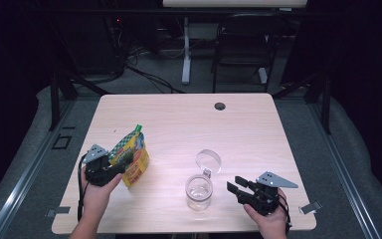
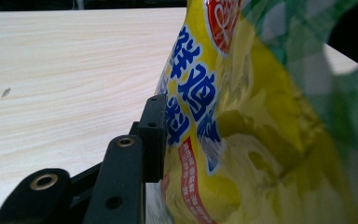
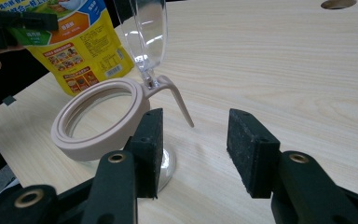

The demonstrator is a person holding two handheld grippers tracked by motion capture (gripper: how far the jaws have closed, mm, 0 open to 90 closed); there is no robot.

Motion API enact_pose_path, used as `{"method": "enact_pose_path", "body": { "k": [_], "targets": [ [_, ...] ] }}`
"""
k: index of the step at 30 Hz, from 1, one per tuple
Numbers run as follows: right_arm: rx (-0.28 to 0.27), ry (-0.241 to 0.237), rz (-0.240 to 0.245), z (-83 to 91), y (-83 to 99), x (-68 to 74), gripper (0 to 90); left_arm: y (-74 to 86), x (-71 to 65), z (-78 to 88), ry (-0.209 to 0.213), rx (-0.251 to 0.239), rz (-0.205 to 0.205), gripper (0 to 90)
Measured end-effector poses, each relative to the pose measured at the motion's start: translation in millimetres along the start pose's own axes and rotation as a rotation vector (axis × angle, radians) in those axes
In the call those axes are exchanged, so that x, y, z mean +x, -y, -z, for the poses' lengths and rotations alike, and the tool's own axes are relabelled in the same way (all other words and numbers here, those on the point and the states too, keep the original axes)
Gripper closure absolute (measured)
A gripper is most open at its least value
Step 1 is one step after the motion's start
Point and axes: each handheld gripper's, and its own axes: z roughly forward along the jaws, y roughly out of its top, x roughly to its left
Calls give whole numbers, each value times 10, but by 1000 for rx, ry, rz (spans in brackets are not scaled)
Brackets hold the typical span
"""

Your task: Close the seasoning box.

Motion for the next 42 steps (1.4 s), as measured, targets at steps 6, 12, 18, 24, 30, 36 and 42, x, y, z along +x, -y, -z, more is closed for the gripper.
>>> {"method": "enact_pose_path", "body": {
  "k": [6, 12, 18, 24, 30, 36, 42],
  "targets": [
    [5, 8, 0, 8, 20, 3, 560, -25, -72, 5, -40, -22, -61, 703],
    [2, 11, -7, 21, 31, -3, 559, -43, -126, 27, -66, -46, -117, 794],
    [10, 14, -1, 20, 36, 0, 559, -51, -131, 35, -63, -52, -119, 843],
    [10, 13, -2, 21, 35, -6, 559, -49, -114, 39, -51, -53, -107, 864],
    [11, 14, -3, 24, 35, -7, 559, -52, -107, 46, -52, -50, -104, 887],
    [-2, 16, -11, 23, 38, -9, 560, -49, -106, 52, -48, -52, -100, 897],
    [-2, 17, -13, 24, 37, -18, 559, -64, -158, 59, -23, -41, -129, 899]
  ]
}}
